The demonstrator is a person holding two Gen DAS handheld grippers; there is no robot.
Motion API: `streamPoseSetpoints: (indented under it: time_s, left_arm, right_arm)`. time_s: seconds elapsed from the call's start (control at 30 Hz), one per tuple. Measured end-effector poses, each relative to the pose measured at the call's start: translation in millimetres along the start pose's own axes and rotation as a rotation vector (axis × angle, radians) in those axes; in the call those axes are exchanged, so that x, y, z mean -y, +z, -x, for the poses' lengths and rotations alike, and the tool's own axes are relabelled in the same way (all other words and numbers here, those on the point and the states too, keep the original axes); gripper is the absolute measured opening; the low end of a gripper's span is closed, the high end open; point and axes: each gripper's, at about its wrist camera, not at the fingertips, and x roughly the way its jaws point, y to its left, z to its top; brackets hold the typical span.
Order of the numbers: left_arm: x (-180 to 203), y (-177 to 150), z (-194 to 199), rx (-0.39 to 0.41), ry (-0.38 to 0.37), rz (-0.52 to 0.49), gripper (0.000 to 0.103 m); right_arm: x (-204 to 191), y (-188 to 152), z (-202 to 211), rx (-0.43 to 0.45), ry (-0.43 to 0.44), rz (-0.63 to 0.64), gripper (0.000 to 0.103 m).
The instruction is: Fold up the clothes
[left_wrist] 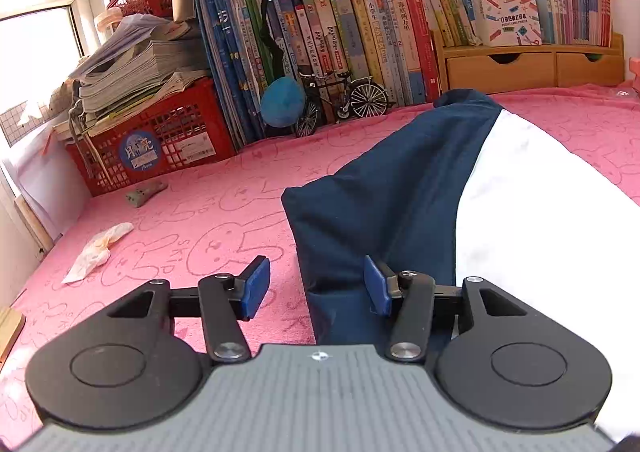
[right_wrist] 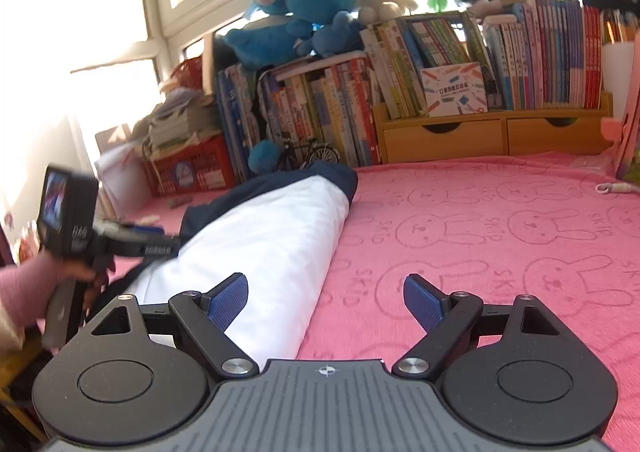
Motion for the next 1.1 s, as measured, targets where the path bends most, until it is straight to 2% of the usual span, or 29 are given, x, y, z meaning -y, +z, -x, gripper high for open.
streamPoseSetpoints:
  time_s: [0.13, 0.2, 0.27, 0.4, 0.47, 0.67, 0.87, 1.1]
  left_arm:
    - [0.8, -7.1, 0.6, 0.010, 0.008, 0.014, 0.052]
    - [1.1, -8.0, 0.7, 0.011, 0.009, 0.019, 0.052]
    - [0.1, -8.7, 0.1, 0.008, 0.005, 0.029, 0.052]
    - [-3.2, -8.0, -1.4, -0.006, -0.018, 0.055, 0.052]
    - [-4.0, -8.6, -2.3, -0.012, -0.040, 0.060, 0.052]
    - [-5.9, -10.3, -3.7, -0.014, -0.063, 0.060, 0.053]
    - [-8.9, -10.9, -4.3, -0.012, -0.080, 0.076, 0.054]
    - [-12.3, -11.0, -5.2, -0.009, -0.097, 0.092, 0.055]
  right_arm:
    - [-58.0, -34.7, -1.8, -0.031, -0.079, 0.274, 0.085]
    - [-80.2, -45.1, -13.3, -0.041, -0.113, 0.359, 0.084]
    - [-88.3, -47.4, -28.6, -0.043, -0.160, 0.360, 0.079]
    - [-78.0, -39.4, -40.2, -0.013, -0.258, 0.259, 0.058]
    - [-66.8, -38.5, -37.4, -0.006, -0.302, 0.249, 0.059]
    - [-52.3, -39.8, -33.5, -0.064, -0.259, 0.228, 0.059]
    - [-35.7, -30.6, -24.6, -0.106, -0.175, 0.154, 0.067]
    - [-38.4, -29.7, -19.4, -0.136, -0.181, 0.214, 0.070]
